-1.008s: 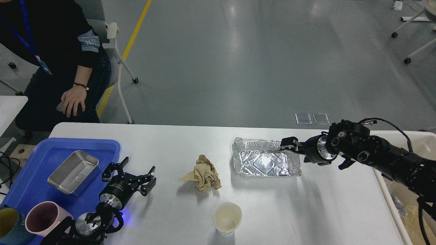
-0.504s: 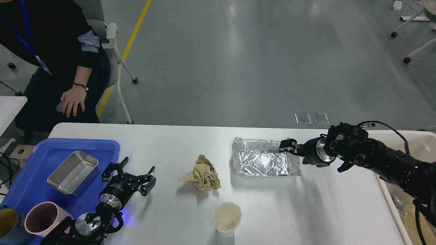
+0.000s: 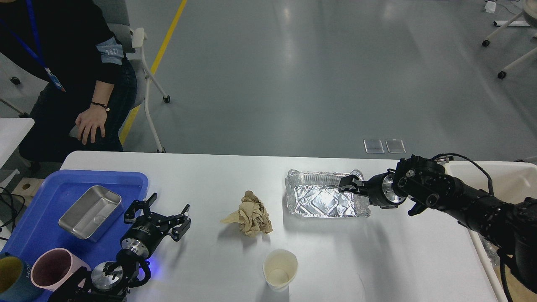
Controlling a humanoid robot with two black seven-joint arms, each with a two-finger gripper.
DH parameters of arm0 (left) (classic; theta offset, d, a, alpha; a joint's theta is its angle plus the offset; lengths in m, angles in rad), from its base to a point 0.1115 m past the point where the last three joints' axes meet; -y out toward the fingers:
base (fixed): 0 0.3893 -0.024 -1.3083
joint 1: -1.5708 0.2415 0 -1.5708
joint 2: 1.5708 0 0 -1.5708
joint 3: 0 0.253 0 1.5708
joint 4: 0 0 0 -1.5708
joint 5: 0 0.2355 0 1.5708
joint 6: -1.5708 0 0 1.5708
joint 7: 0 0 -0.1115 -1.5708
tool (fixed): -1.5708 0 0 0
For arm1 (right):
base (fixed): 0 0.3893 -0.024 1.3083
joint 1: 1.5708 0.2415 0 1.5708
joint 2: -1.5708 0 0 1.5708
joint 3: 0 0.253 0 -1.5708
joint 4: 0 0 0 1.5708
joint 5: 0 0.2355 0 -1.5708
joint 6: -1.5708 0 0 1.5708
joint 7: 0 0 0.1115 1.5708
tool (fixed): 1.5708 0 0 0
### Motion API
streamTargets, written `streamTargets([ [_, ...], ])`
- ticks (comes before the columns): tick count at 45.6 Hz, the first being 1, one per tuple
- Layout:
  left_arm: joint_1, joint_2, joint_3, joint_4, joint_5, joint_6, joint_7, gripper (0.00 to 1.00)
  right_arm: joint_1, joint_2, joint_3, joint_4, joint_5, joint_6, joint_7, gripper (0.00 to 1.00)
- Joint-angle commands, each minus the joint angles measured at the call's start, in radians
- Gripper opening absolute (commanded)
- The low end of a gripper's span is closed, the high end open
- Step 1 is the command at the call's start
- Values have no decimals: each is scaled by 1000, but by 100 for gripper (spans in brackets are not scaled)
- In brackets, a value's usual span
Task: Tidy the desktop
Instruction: 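Grasp the edge of the foil tray with the right gripper, then lift the foil tray and pull it toward the right arm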
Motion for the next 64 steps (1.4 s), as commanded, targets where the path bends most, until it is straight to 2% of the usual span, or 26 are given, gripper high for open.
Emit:
streamTargets([
  [1,0,-1,1,0,0,0,0,100,0,0,0,2,-2,6,0,59],
  [9,0,8,-1,-3,0,-3,1,100,-2,-2,-17,6,-2,12,0,39],
  [18,-6,43,-19,-8,-2,-73,1,100,3,-6,-46,12,-2,14,0,18],
  [21,-15,71,-41,-23,-5,-87,3,100,4,-6,-52,5,-2,12,-1,0],
  [29,-34,92,-125,-91,-5,-92,6,100,7,-6,-55,5,-2,14,-3,0],
  [51,-74,106,-134,-103,-5,-92,3,100,14,-40,-54,17,-2,14,-1,0],
  [64,-112,111,-134,-103,-5,-92,3,100,24,-170,-9,89,2,26,-1,0],
])
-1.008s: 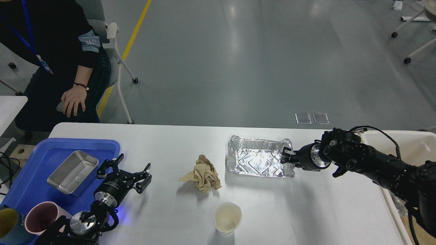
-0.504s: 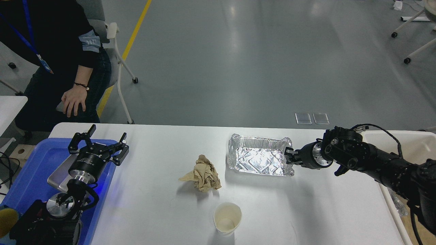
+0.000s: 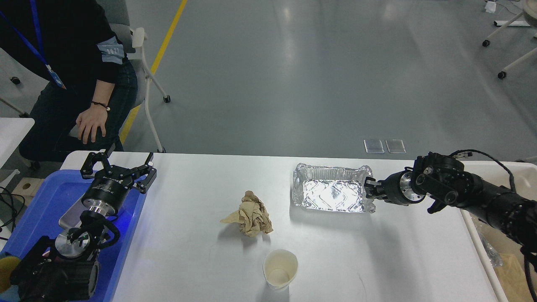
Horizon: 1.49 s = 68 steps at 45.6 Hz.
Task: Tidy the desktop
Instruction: 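Lift the foil tray and pull it toward the right arm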
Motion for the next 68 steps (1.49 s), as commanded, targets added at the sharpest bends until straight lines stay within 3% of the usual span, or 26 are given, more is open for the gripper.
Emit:
streamTargets([
  [1,-21,0,0,0,0,0,0,100,9,-70,37,50,1,3,0,0],
  [23,-55,-4,14,2,2,-2,2,100,22,-268,224,114,1,99,3,0],
  [29,-49,-6,16,2,3,-5,2,100,14,-354,272,186,1,144,11,0],
  [41,-44,-6,17,2,3,-5,2,100,12,-523,293,407,1,165,77,0],
  [51,-47,-3,20,2,8,-5,3,100,6,-684,342,637,0,167,78,0],
  [68,-55,-1,20,8,9,3,3,100,2,-727,399,812,0,167,78,0],
])
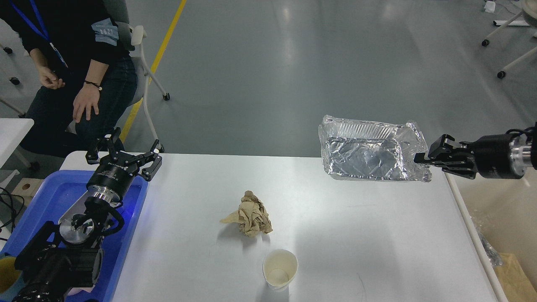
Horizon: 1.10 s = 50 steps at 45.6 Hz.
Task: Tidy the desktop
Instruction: 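Lift the foil tray and pull it toward the right arm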
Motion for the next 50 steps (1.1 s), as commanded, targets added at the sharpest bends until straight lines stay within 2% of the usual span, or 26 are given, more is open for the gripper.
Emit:
streamTargets([
  [1,-3,1,0,5,0,6,0,100,0,-3,11,55,1,0,0,0],
  [21,-3,-6,-2,8,0,13,0,100,1,0,20,212,-8,6,-20,0],
  [31,6,6,0,0,0,-7,2,100,4,8,14,210,-16,6,-32,0],
  [35,11,9,-5,0,-1,-37,2,100,4,1,11,206,-16,6,-32,0],
  [43,27,14,-15,3,-9,-172,0,100,1,-2,10,203,-18,6,-34,0],
  [50,34,20,-28,6,-12,-209,-3,100,0,-9,13,204,-16,6,-40,0],
])
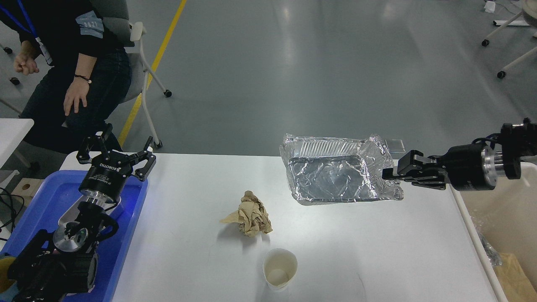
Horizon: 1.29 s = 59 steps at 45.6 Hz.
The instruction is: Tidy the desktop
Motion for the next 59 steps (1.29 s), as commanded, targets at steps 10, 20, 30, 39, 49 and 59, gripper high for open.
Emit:
streamTargets([
  [10,9,40,-47,15,-9,2,-5,100,-3,-12,-1,0,1,0,-17,0],
  [20,-1,28,-7,13,1,115,3,100,-26,-44,-3,1,1,0,-24,0],
  [30,2,46,23,-1,4,134,32,100,-33,-58,-3,1,3,-2,-26,0],
  [39,-21,140,211,7,3,325,54,100,-33,-56,8,1,1,-3,-27,0],
  [49,-37,206,214,11,20,353,-257,100,-33,-58,10,0,1,-5,-41,0],
  [59,-55,232,218,11,283,269,-580,100,-32,-58,11,1,1,-5,-43,0],
])
